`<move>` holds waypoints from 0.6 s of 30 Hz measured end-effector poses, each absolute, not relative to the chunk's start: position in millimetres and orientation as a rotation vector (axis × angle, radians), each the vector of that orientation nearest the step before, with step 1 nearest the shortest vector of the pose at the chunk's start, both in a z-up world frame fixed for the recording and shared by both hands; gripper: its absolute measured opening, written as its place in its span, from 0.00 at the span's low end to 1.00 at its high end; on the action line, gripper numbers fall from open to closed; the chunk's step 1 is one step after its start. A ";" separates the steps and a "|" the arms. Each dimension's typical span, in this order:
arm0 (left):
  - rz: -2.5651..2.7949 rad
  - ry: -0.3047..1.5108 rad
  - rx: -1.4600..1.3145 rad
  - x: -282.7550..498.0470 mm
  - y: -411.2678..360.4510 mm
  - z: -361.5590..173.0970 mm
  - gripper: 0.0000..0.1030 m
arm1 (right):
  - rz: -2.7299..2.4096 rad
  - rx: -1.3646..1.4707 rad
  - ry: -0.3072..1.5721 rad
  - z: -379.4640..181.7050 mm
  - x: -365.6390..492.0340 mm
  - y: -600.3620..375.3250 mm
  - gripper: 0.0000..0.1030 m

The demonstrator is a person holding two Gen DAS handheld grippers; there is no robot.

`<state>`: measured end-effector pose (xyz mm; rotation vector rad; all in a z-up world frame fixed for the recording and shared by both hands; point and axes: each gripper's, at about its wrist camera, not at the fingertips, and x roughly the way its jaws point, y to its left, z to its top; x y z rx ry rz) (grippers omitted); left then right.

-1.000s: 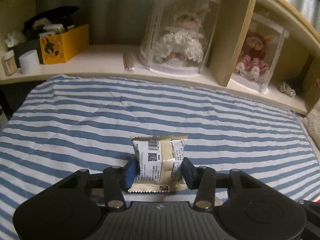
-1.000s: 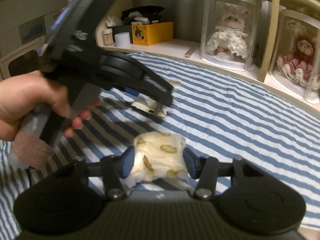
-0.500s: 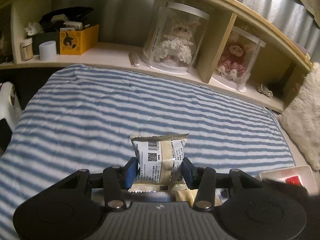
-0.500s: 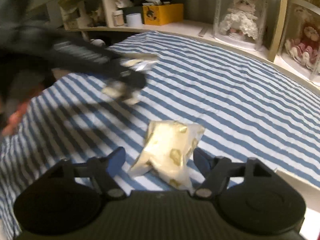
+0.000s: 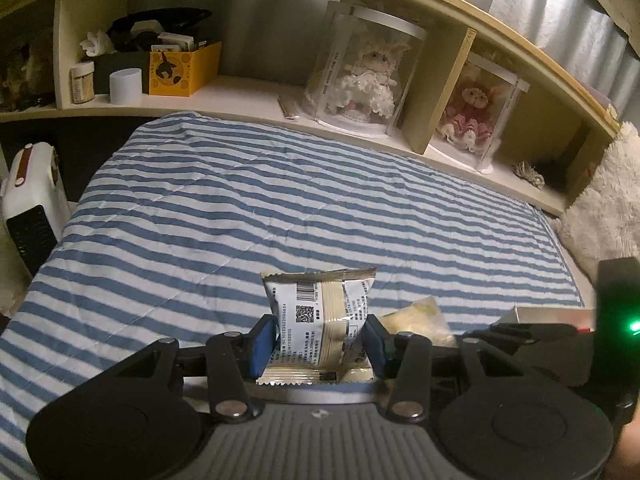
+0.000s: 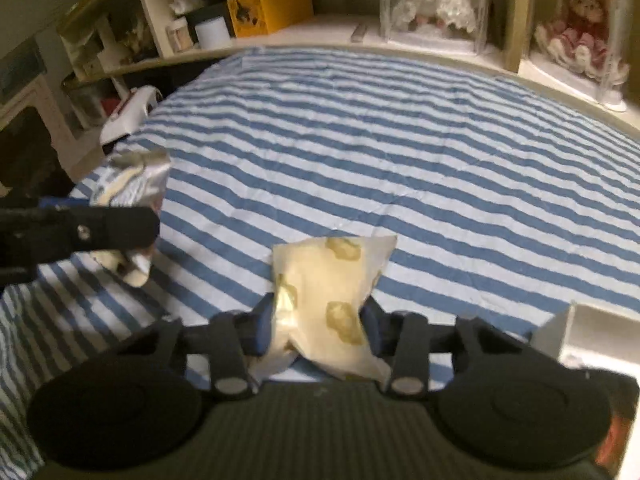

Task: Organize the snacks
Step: 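Carry the clear bag and silver-white cake over the white box and lower them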

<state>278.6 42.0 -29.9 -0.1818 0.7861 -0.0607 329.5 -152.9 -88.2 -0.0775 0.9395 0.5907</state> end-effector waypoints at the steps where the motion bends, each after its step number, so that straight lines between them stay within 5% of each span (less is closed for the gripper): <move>1: -0.061 0.785 -0.180 275.4 41.6 -28.8 0.47 | 0.592 -0.071 0.924 -83.7 324.1 -156.8 0.45; 18: -0.143 0.725 -0.227 223.4 -4.9 6.8 0.47 | 0.578 0.051 0.774 -10.0 241.9 -264.4 0.45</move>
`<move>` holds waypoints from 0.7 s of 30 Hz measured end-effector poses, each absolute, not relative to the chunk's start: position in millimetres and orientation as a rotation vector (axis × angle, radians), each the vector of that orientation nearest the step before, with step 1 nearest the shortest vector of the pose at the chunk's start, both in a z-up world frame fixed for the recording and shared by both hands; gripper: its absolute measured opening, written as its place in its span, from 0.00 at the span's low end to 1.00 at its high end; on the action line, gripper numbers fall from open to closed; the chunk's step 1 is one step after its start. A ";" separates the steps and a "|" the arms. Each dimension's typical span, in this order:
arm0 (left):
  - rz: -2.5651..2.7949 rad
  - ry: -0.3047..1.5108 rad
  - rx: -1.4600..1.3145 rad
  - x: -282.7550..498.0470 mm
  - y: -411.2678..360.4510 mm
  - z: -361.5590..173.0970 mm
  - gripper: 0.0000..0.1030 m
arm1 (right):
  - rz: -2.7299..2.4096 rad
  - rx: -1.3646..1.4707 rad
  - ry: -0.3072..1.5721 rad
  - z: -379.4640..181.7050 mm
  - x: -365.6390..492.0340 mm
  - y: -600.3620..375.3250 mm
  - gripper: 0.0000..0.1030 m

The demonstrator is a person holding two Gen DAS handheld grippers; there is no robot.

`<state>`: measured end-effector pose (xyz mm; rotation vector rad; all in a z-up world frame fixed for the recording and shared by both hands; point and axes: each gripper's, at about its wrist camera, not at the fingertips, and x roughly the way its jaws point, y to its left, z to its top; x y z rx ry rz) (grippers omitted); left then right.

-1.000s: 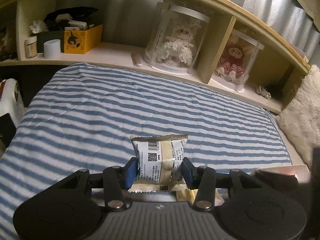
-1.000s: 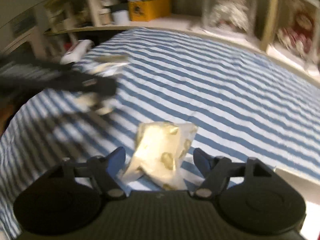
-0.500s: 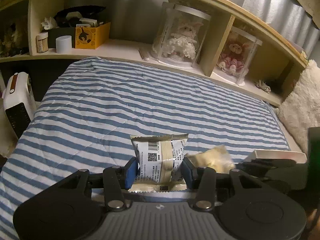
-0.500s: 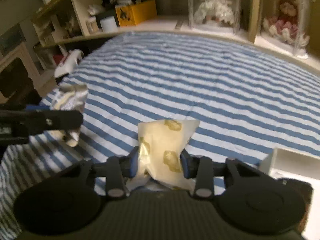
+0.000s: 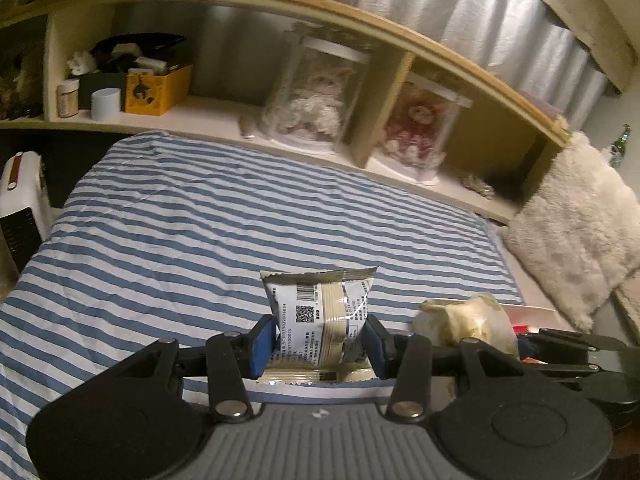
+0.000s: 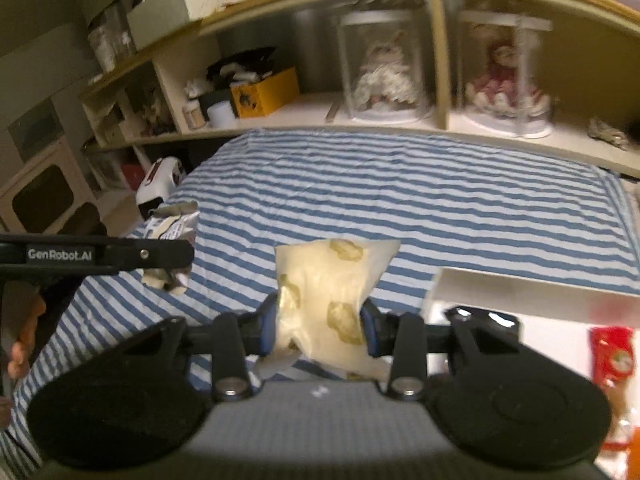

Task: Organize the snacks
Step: 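Carry the clear bag and silver-white cake over the white box and lower them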

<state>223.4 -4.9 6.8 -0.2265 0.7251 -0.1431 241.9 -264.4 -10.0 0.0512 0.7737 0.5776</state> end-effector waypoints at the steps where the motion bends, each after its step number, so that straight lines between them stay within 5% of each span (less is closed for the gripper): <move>1: -0.153 0.724 -0.227 221.6 -10.4 8.3 0.47 | 0.571 0.057 0.769 -7.6 238.1 -272.4 0.45; 21: -0.336 0.760 -0.215 225.7 -141.9 -1.8 0.47 | 0.440 0.175 0.778 -30.0 215.4 -400.1 0.45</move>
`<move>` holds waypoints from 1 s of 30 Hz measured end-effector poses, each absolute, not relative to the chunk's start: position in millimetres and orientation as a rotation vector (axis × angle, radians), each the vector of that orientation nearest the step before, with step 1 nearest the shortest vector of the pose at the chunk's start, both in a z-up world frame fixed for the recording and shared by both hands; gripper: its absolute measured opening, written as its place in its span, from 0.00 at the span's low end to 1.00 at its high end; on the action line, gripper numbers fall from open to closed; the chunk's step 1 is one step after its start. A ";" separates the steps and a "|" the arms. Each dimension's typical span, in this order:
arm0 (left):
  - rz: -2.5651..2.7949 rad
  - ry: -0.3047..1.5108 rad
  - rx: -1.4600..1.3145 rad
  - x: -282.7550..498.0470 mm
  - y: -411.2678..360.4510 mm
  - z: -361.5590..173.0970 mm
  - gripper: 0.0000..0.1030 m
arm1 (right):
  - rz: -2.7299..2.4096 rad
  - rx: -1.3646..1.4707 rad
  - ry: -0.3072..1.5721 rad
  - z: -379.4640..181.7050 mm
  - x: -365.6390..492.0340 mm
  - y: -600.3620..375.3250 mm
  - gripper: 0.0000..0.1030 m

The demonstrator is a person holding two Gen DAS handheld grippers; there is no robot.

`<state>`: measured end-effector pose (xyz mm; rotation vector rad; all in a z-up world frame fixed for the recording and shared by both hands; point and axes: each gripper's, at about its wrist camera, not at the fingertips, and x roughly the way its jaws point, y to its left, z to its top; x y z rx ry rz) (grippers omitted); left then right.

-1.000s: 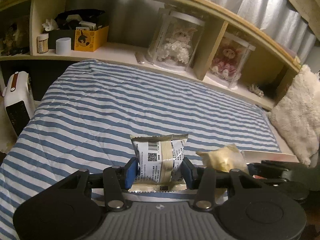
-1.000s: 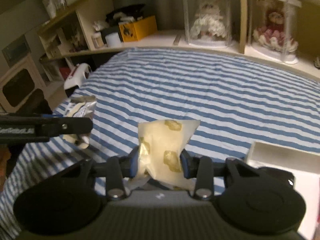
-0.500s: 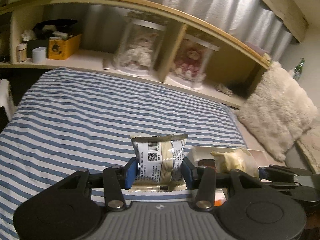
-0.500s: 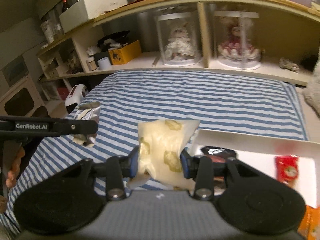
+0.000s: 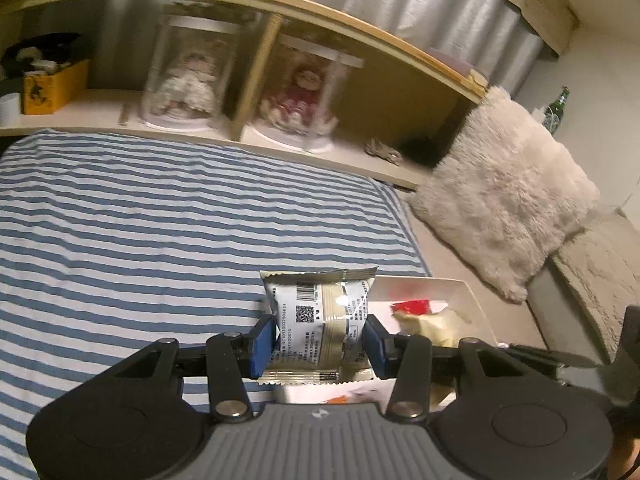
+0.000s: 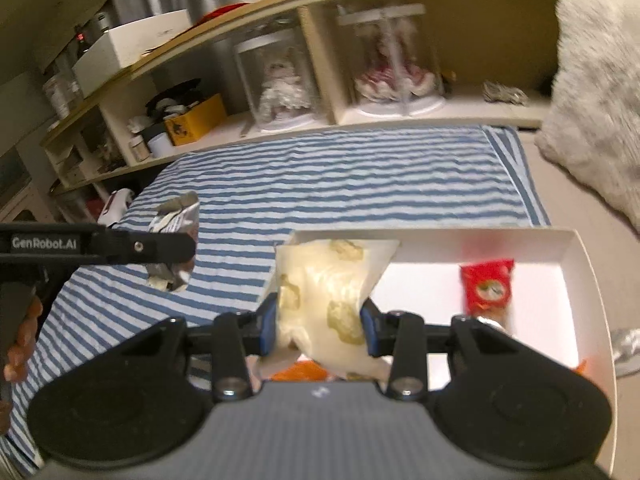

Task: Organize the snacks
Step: 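Carry the clear bag and silver-white cake over the white box and lower them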

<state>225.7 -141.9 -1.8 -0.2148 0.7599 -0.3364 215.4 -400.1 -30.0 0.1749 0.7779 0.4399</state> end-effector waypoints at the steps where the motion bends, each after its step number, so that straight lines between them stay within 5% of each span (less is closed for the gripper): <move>1: -0.342 0.765 -0.214 228.3 -148.8 -3.3 0.47 | 0.437 0.187 0.783 -33.7 216.1 -404.4 0.45; 30: -0.458 0.876 -0.286 318.9 -270.6 -76.2 0.48 | 0.427 0.281 0.950 -128.4 267.3 -433.8 0.45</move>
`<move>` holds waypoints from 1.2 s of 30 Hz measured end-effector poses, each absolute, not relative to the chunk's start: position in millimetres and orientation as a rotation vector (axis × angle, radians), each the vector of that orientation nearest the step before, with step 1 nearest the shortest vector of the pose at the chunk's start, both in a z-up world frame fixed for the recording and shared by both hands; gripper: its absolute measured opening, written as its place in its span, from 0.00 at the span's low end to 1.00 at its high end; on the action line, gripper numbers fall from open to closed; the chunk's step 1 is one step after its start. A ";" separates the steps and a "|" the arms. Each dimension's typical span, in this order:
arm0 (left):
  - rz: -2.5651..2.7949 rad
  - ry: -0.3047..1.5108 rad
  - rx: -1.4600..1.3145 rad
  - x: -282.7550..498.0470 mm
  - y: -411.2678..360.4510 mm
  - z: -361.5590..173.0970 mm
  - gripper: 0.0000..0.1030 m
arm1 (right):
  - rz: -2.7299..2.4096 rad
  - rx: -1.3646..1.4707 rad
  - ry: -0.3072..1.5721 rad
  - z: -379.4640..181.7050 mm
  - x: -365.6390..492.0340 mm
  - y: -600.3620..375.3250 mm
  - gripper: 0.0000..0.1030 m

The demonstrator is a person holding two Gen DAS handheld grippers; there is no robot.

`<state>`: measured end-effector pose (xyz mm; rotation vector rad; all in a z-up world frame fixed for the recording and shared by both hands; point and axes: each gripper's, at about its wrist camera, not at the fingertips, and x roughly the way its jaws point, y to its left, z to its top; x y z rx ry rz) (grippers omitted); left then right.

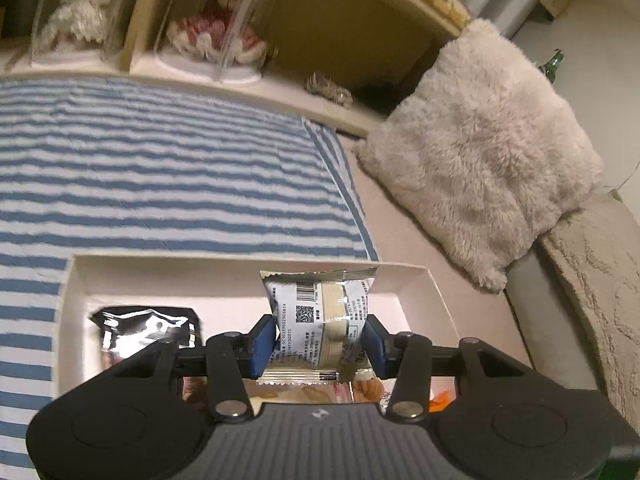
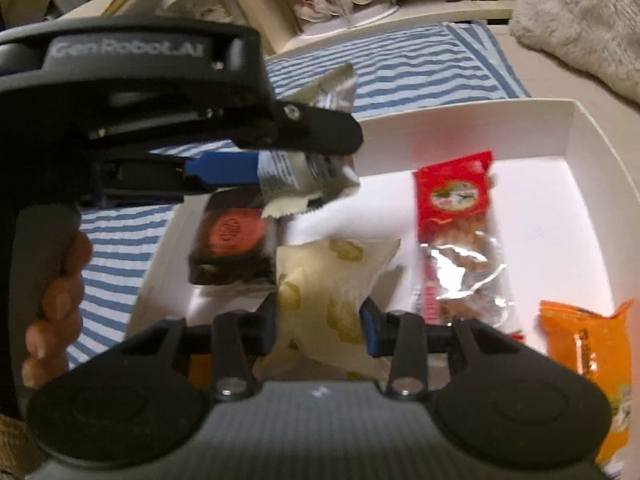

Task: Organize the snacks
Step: 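Carry the clear bag and silver-white cake over the white box and lower them, then open both tools to release the snacks into the box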

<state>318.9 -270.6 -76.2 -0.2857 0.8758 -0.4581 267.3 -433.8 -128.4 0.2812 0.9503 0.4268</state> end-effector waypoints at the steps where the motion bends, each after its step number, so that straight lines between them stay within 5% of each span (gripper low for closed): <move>1: -0.458 0.885 -0.290 321.1 -273.0 -79.8 0.48 | 0.426 0.278 0.945 -129.3 268.3 -435.8 0.45; 12: -0.341 0.931 -0.245 344.2 -283.9 -106.0 0.49 | 0.425 0.239 0.947 -130.1 264.7 -439.7 0.47; 13: -0.337 0.931 -0.242 344.8 -284.0 -106.5 0.50 | 0.428 0.243 0.944 -130.6 264.3 -439.5 0.48; 15: -0.331 0.946 -0.229 346.2 -283.6 -105.7 0.77 | 0.427 0.238 0.939 -129.3 264.2 -437.5 0.60; 22: -0.366 0.918 -0.170 339.0 -280.6 -90.2 0.79 | 0.430 0.202 0.909 -115.6 256.4 -434.9 0.69; 24: -0.381 0.915 -0.165 335.1 -276.6 -86.4 0.79 | 0.429 0.182 0.890 -109.2 251.7 -434.8 0.63; 26: -0.390 0.908 -0.162 330.2 -270.5 -83.4 0.79 | 0.423 0.160 0.861 -101.2 246.9 -434.2 0.36; 27: -0.394 0.905 -0.162 328.0 -267.1 -82.1 0.79 | 0.418 0.144 0.852 -98.2 245.6 -433.1 0.33; 36: -0.408 0.908 -0.161 315.0 -247.8 -75.2 0.79 | 0.385 -0.009 0.913 -115.0 258.6 -410.8 0.33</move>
